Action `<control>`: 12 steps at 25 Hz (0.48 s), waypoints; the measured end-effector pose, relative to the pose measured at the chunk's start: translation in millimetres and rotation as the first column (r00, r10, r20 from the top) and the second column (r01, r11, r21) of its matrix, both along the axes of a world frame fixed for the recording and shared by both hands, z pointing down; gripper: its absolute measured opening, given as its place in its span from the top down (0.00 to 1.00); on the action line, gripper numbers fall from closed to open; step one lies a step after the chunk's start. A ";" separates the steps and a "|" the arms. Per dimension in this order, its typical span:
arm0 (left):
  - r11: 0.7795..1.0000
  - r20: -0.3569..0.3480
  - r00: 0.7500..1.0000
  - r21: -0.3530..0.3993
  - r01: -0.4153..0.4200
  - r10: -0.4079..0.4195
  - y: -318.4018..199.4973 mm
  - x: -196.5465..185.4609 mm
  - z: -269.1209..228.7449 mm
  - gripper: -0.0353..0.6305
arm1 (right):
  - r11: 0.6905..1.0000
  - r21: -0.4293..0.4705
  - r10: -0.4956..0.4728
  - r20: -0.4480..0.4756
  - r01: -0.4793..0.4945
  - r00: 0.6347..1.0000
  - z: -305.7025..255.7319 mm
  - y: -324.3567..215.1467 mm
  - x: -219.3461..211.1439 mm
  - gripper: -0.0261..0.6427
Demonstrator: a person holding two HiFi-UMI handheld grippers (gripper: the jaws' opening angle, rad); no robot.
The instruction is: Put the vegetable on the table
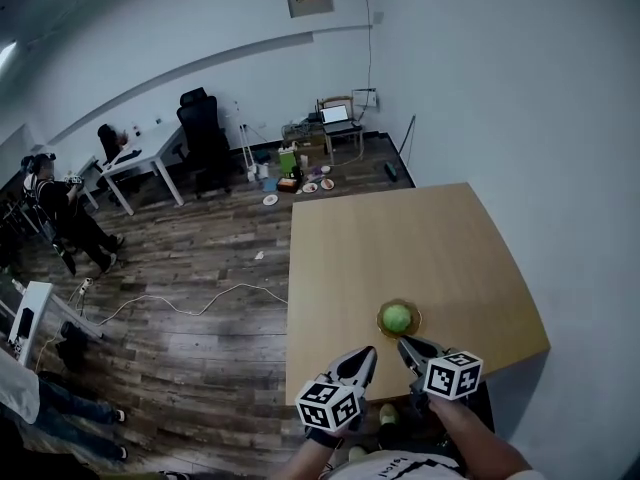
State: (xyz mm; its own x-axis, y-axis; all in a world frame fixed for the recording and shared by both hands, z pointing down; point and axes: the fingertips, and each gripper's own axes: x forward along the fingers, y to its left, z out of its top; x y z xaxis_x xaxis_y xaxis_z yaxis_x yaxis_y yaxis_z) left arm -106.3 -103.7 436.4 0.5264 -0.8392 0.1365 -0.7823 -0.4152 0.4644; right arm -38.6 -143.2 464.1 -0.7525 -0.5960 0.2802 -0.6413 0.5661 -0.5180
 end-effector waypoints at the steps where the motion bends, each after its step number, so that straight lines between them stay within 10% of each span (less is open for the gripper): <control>1: 1.000 0.000 1.000 0.001 0.000 0.000 1.4 -0.6 0.0 0.93 | 1.000 0.003 -0.002 -0.001 0.002 1.000 -0.6 1.4 -0.8 0.94; 12: 1.000 0.004 1.000 0.007 0.008 -0.008 13.4 -14.5 -4.8 0.93 | 1.000 0.009 -0.014 -0.011 0.014 1.000 -4.1 17.8 -14.7 0.94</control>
